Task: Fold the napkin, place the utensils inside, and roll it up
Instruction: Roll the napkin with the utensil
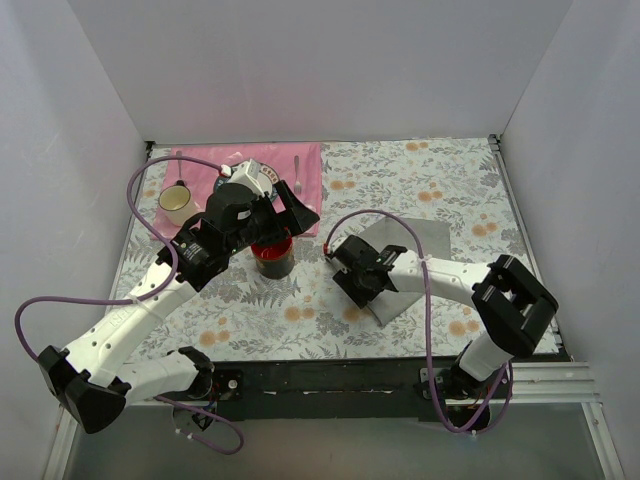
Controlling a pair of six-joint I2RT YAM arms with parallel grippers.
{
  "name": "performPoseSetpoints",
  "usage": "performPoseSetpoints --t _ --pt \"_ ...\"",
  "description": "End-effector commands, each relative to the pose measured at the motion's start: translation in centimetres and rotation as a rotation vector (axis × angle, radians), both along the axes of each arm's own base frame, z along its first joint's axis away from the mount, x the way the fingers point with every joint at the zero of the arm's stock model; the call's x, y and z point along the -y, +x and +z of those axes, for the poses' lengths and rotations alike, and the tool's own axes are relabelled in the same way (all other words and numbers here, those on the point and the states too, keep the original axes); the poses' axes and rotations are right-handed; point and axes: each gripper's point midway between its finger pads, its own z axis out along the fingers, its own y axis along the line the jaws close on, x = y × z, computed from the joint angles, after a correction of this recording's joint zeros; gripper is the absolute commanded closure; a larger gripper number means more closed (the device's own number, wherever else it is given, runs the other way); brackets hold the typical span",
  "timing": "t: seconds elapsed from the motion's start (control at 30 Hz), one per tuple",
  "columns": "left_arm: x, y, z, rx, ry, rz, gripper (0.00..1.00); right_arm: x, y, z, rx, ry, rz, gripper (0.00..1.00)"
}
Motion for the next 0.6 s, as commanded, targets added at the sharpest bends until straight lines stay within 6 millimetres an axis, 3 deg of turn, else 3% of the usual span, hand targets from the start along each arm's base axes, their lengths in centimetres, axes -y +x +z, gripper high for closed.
performPoseSetpoints --t 0.0,0.2,0.57 --pt "-0.3 -0.3 0.4 0.015 -0.009 -0.004 0.14 -0.8 0.8 2.0 0.052 -0.036 0.011 0.42" --pt "-0.6 -0.3 0.8 0.024 -0.01 0.005 0.14 -1.7 0.6 3.4 0.08 -0.042 0.016 0.4" --pt "-1.0 -0.6 1.2 0.033 -0.011 0.016 0.14 -0.9 -0.3 1.8 0.077 -0.13 0.015 0.44"
